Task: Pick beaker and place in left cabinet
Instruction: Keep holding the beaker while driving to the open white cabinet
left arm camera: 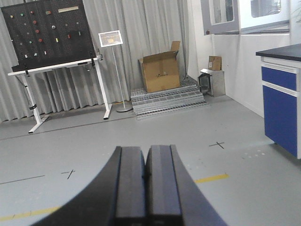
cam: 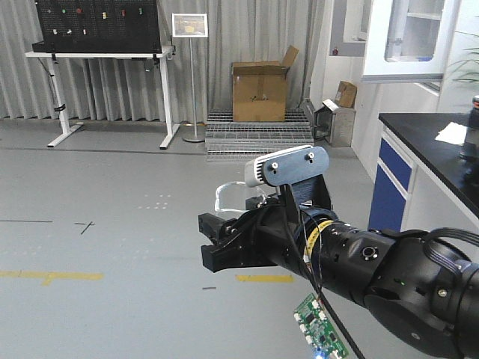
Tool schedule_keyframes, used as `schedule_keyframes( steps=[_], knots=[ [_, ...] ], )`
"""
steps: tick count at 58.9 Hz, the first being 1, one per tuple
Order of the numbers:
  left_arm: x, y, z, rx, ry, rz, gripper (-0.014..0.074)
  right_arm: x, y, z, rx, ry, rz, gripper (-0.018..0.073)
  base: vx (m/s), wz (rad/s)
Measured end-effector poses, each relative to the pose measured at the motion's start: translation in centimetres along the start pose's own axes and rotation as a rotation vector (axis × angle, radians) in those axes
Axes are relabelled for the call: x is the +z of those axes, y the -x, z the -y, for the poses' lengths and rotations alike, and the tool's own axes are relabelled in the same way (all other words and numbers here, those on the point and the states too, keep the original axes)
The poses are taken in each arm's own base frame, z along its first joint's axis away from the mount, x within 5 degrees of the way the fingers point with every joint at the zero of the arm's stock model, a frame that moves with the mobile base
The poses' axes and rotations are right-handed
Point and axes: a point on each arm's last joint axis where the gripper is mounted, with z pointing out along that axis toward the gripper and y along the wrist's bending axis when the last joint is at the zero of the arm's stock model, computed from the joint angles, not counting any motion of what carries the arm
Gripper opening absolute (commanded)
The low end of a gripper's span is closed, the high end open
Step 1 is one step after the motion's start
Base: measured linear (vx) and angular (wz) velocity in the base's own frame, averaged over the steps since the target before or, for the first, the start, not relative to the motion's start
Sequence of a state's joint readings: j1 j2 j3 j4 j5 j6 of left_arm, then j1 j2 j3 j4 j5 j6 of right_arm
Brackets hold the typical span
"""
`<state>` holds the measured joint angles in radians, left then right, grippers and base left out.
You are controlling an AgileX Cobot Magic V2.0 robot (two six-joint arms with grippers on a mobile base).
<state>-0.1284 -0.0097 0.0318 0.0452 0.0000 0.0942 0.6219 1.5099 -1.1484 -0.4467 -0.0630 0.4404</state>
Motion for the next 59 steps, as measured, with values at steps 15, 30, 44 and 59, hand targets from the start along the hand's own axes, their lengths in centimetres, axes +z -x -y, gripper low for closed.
schedule_keyframes(
  steps=[15,30,44,59],
  knots=[
    [0.00,0.00,0.00,0.000,0.000,0.000,0.0001,0.00,0.00,0.00,0.000,0.000,0.000,-0.0006,0.72,-0.01],
    [0.00,0.00,0.00,0.000,0.000,0.000,0.0001,0.00,0.00,0.00,0.000,0.000,0.000,-0.0006,0.73,-0.02],
    [0.00,0.00,0.00,0.000,0.000,0.000,0.0001,0.00,0.01,0.00,0.000,0.000,0.001,-0.0006,0.73,0.01],
    [0.00,0.00,0.00,0.000,0.000,0.000,0.0001,0.00,0.00,0.00,0.000,0.000,0.000,-0.0006,0.71,0.02]
  ],
)
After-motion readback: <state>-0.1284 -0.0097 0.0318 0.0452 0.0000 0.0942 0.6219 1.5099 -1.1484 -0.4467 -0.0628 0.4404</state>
